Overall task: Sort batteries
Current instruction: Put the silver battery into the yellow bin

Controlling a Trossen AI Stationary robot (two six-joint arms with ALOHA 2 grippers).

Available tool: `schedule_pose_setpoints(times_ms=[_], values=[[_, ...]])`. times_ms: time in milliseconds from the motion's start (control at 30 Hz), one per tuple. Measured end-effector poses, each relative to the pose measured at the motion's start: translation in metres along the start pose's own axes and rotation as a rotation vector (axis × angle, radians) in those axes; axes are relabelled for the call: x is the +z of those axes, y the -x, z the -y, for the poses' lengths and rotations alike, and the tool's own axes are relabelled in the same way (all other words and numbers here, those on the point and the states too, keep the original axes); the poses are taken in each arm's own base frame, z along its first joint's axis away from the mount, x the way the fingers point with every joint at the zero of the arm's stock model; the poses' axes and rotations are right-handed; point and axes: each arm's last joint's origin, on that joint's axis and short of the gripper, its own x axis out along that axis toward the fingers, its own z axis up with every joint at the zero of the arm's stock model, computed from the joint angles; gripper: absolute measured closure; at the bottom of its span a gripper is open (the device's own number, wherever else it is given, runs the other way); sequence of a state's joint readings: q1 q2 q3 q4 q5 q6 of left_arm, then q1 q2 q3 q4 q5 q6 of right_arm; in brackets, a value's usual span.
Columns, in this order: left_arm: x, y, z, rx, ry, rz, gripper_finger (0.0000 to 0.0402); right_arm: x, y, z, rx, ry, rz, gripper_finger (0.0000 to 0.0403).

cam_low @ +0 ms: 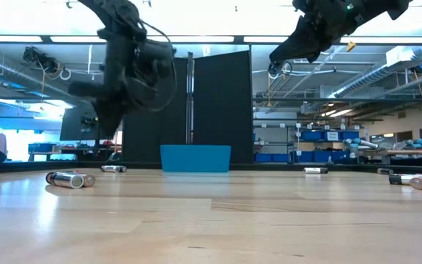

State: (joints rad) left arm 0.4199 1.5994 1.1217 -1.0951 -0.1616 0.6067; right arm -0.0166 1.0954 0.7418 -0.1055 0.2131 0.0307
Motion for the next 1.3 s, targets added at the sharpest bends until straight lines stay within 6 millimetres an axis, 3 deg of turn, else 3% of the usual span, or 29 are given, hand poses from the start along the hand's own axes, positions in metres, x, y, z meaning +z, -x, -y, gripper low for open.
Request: schedule_pose_setpoints(times_ms=[167, 433, 833, 1300], values=[[0.004, -0.017, -0.014, 0.011, 0.019, -0.017, 0.033, 0.0, 0.0, 0.0, 0.001, 0.0, 0.0, 0.0393], [-0.006, -0.044, -0.023, -0.004, 0.013, -0.104, 0.0273, 0.0, 0.0, 0.0, 0.001, 0.005, -0.001, 0.0393], [-0.01, -0.066, -0.024, 0.113, -0.008, -0.092, 0.0268, 0.0, 0.0, 0.0, 0.001, 0.007, -0.001, 0.0393], [-0.019, -0.076, -0.016, 0.031, 0.039, -0.093, 0.0271, 0.0, 0.0, 0.0, 0.001, 0.016, 0.0, 0.0393]])
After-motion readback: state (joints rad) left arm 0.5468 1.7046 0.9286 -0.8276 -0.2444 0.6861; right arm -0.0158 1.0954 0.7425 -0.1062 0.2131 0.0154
